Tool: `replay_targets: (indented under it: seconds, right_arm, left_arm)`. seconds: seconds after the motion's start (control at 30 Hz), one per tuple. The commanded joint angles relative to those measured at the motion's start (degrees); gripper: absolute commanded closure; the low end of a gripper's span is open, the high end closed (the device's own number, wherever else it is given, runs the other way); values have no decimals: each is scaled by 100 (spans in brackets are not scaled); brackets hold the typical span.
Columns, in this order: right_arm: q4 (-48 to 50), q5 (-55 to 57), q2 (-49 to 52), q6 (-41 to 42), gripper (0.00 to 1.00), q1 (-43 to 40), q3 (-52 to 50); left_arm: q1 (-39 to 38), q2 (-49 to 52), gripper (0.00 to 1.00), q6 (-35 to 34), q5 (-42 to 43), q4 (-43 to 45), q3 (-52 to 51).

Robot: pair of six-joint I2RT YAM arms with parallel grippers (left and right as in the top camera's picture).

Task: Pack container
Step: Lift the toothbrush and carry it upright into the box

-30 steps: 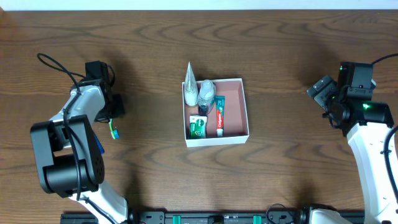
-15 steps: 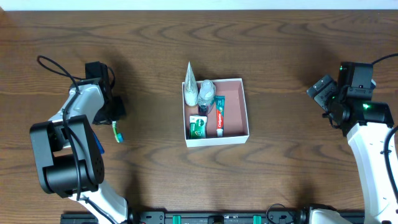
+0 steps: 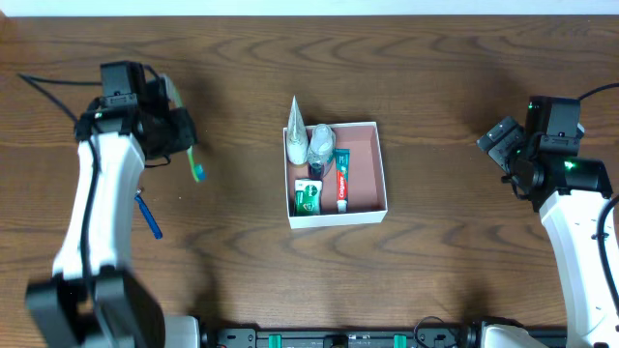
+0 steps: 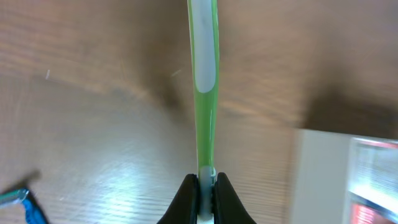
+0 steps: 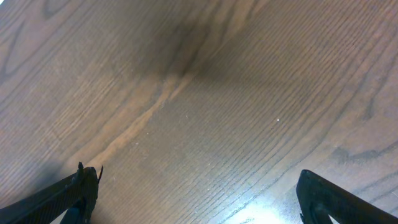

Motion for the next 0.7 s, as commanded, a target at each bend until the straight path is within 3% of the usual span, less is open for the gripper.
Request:
replay_targets:
  seconds: [0.0, 0.13, 0.37, 0.67]
  right_arm:
    - [-4, 42, -72, -52, 1, -37, 17]
    - [-4, 42, -72, -52, 1, -37, 17]
    - [-4, 42, -72, -52, 1, -37, 17]
    - [-4, 42, -72, -50, 1, -37, 17]
  left_arm:
    - [-463, -761, 94, -48, 295, -35, 146]
    - [-1193, -1606, 94, -166, 210, 109, 151]
    - [-2669, -2479, 94, -780, -693, 413, 151]
    - [-4572, -2006, 94, -979, -2267, 778, 149]
